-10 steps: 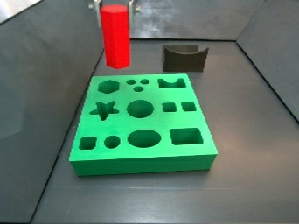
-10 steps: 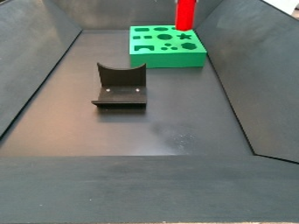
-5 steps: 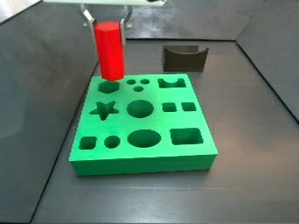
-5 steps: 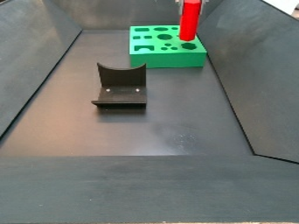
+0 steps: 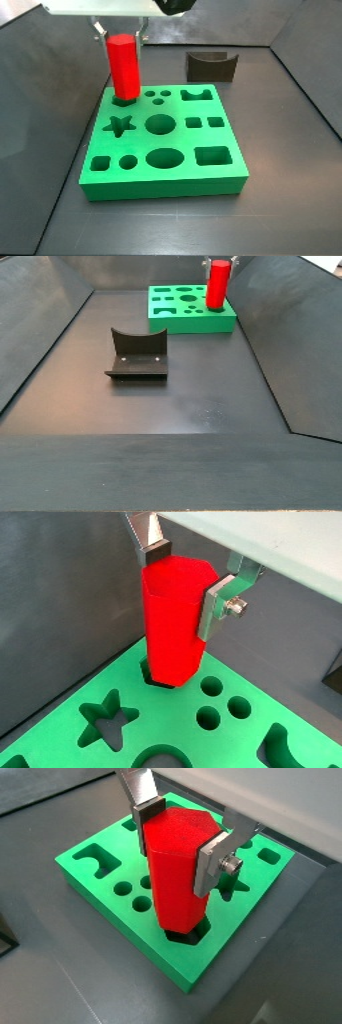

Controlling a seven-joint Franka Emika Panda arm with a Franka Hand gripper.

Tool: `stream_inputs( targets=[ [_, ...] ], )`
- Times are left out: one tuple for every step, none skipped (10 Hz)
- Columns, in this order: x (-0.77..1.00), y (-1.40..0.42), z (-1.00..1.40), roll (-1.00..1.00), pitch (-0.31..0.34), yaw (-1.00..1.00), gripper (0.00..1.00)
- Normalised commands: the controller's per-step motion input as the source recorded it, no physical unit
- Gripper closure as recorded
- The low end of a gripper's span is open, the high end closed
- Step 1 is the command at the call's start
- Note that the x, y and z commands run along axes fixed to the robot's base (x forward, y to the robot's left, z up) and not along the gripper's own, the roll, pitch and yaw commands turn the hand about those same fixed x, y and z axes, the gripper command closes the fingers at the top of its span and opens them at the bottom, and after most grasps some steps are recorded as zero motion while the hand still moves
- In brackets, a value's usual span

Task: Pick up the hexagon object. Move up. Move to above the board. Insert the hexagon object.
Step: Insert the hexagon object.

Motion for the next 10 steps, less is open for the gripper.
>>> stream_inputs(
  targets=[
    [0.00,-0.05,-0.13,0.00,-0.056,0.00,1.00],
    [-0.03,-0.05,-0.09,0.00,-0.066,0.00,1.00],
    [-0.03,-0.06,-0.05,0.00,-0.081,0.01,1.00],
    [-0.04,-0.06,-0.10,0.00,-0.091,0.03,1.00],
    [-0.07,0.00,-0.19,0.02,-0.090,0.06,1.00],
    [-0.07,0.00,-0.16,0.02,-0.071,0.05,1.00],
    [-0.07,0.00,-0.16,0.05,-0.063,0.05,1.00],
    [-0.07,0.00,-0.15,0.04,-0.060,0.04,1.00],
    [-0.05,0.00,-0.15,0.02,-0.073,0.05,1.00],
    [0.00,0.00,-0.18,0.01,-0.084,0.12,1.00]
  ],
)
